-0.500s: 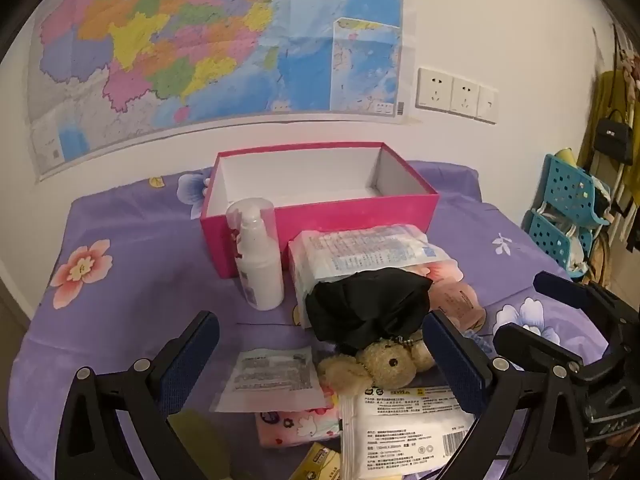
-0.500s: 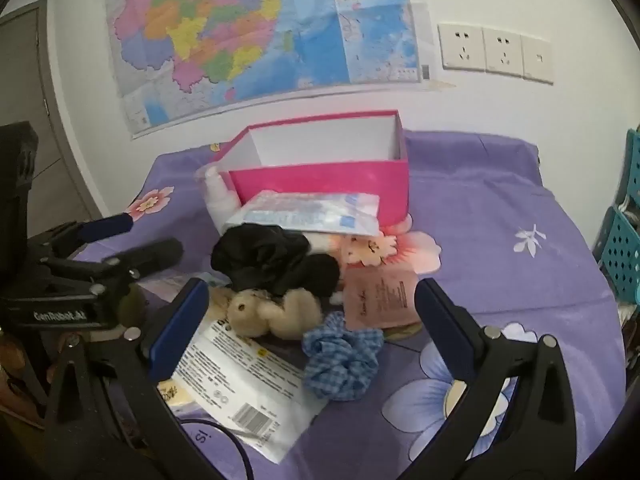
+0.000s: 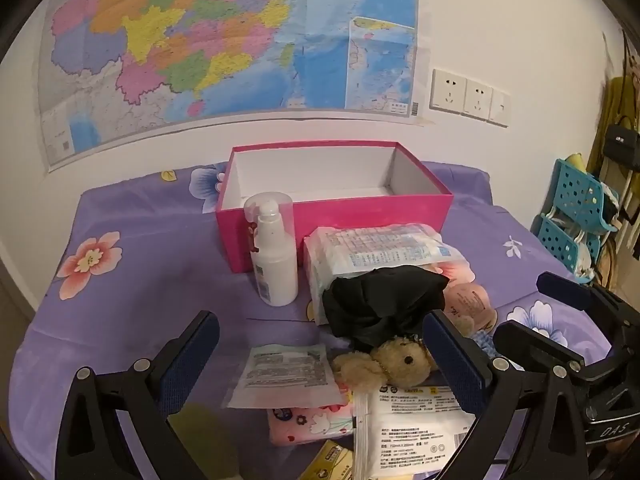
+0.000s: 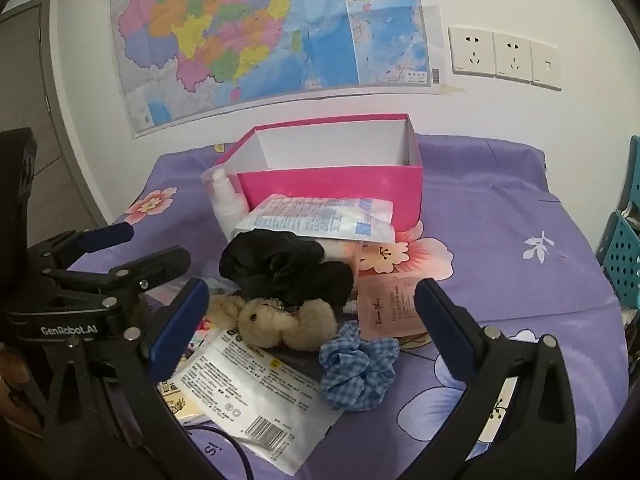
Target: Organize soft objects
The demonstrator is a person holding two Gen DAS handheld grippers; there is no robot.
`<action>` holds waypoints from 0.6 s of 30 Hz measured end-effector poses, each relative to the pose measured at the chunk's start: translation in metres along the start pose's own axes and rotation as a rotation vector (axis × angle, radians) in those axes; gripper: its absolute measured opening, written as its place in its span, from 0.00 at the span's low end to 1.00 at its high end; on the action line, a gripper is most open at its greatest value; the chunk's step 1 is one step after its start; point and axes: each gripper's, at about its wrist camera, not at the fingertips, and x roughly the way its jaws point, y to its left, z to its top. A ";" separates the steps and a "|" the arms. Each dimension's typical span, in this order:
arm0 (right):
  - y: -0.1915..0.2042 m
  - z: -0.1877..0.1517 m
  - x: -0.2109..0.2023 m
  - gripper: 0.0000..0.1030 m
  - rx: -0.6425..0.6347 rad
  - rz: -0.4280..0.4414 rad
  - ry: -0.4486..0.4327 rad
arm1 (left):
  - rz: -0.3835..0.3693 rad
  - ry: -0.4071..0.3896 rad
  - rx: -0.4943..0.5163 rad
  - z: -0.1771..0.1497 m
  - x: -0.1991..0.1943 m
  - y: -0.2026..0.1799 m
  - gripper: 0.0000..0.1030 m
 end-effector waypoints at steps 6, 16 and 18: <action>-0.001 -0.001 0.003 1.00 0.001 0.004 0.003 | 0.001 -0.005 -0.001 -0.005 0.001 -0.001 1.00; 0.002 0.001 0.008 1.00 0.002 0.018 0.010 | 0.001 0.009 -0.011 -0.004 0.005 0.002 1.00; 0.003 0.001 0.009 1.00 0.000 0.018 0.013 | 0.001 0.010 -0.012 -0.004 0.005 0.002 1.00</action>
